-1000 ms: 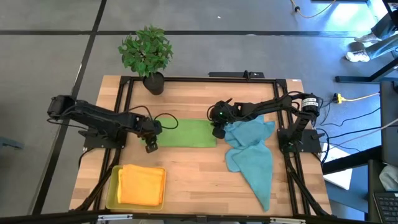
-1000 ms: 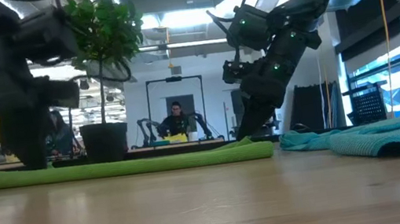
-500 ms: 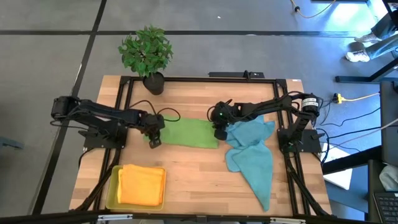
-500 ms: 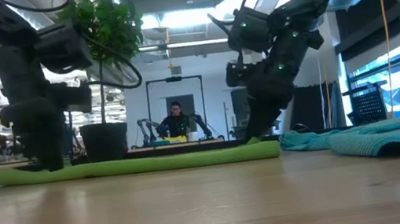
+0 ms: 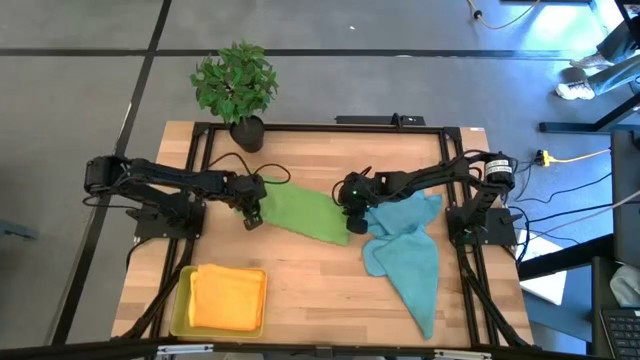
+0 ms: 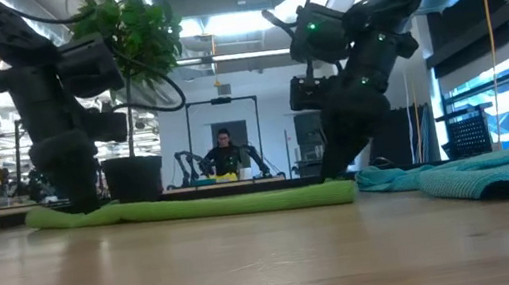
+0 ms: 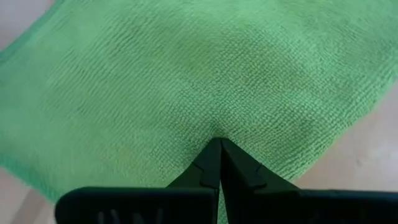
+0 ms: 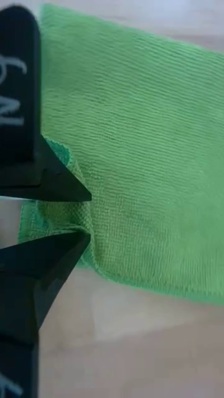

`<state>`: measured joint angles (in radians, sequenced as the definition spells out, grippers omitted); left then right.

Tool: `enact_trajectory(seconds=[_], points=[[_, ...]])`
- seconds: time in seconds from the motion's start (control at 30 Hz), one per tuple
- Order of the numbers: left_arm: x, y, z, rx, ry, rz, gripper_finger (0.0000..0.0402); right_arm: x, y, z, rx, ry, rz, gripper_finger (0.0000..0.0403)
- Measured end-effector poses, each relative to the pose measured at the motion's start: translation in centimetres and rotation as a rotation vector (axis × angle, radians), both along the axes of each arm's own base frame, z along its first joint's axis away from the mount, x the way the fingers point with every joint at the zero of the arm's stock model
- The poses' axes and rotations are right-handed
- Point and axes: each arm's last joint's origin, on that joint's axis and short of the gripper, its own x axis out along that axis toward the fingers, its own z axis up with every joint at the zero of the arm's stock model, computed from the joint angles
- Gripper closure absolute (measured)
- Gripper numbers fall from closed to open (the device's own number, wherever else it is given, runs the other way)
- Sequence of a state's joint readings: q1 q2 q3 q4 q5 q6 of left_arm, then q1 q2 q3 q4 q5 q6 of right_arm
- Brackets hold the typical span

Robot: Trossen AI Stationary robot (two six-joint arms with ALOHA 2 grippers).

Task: Fold microfiber towels
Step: Fold the green microfiber cloth

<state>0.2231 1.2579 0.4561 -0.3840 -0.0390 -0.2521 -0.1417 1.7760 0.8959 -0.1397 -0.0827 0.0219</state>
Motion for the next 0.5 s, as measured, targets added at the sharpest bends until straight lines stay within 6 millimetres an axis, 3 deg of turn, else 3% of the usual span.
enact_trajectory(seconds=[0.23,0.5], points=[[-0.1,0.9,0.1,0.035,-0.009,0.014,0.0397,-0.1,1.5,-0.2,0.024,0.033,0.012,0.0309],[0.6,2.3,0.9,0.208,-0.055,0.045,0.0388,-0.1,3.2,-0.2,0.067,0.047,-0.008,0.0309]])
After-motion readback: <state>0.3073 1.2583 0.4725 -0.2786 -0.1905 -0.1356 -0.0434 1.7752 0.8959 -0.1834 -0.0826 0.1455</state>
